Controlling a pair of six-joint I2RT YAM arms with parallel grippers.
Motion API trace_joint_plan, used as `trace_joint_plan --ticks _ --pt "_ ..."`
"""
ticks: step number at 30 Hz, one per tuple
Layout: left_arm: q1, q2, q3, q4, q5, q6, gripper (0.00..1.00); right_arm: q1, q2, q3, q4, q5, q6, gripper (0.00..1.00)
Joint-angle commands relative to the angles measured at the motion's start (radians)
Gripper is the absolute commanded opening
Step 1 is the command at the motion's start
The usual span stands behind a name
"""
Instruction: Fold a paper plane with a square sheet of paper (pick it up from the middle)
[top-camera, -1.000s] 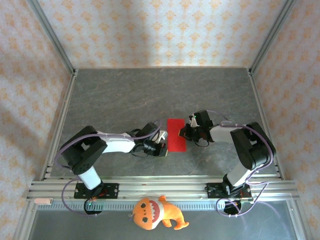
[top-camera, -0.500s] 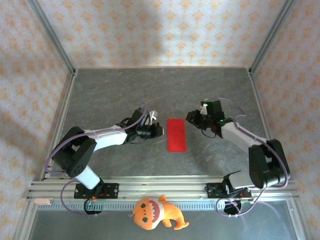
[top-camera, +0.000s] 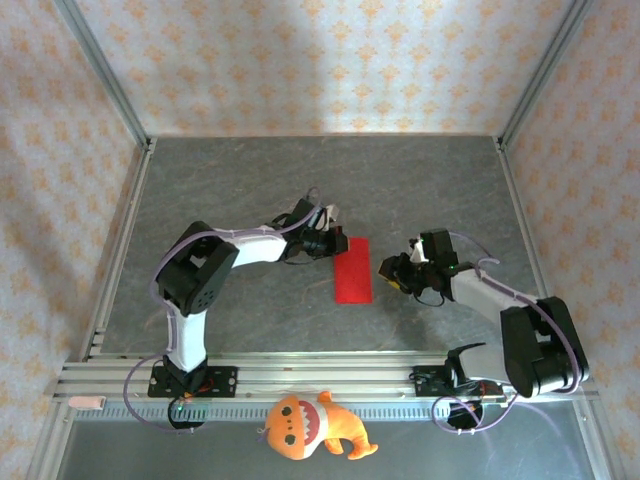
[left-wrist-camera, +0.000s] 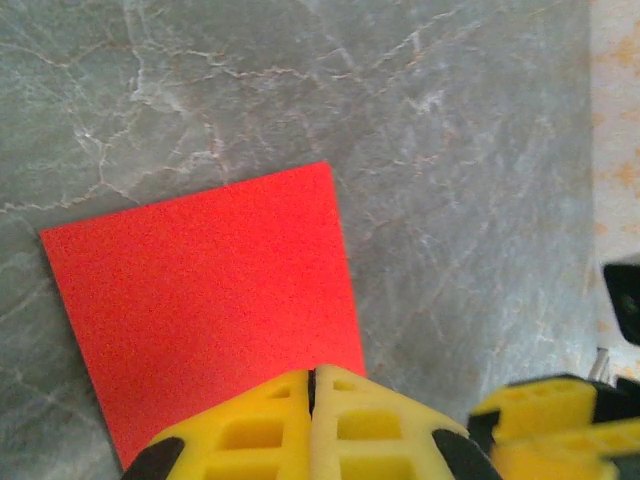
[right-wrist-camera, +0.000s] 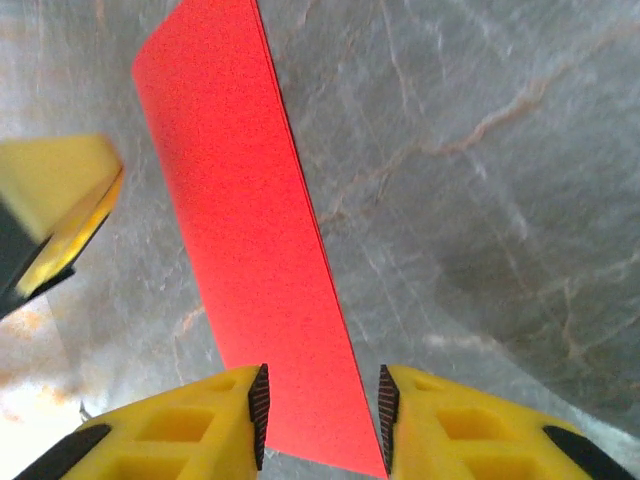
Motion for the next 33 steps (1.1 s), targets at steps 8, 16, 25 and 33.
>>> trace_joint_plan --ticks 8,16,25,33 --pt "0.018 0.074 0.042 -0.012 -0.040 -0.007 0.03 0.047 0.004 -0.021 0.012 -0.082 -0.010 0.36" --pt "0.018 0.078 -0.040 0.034 -0.041 -0.016 0.03 0.091 0.082 -0.002 0.028 -0.102 -0.010 0.41" --pt "0.018 0.085 -0.051 0.060 -0.023 -0.019 0.03 0.101 0.103 0.015 0.070 -0.112 0.009 0.42" --pt "0.016 0.096 -0.032 0.046 -0.017 0.011 0.03 0.093 0.133 0.066 0.119 -0.117 0.026 0.36"
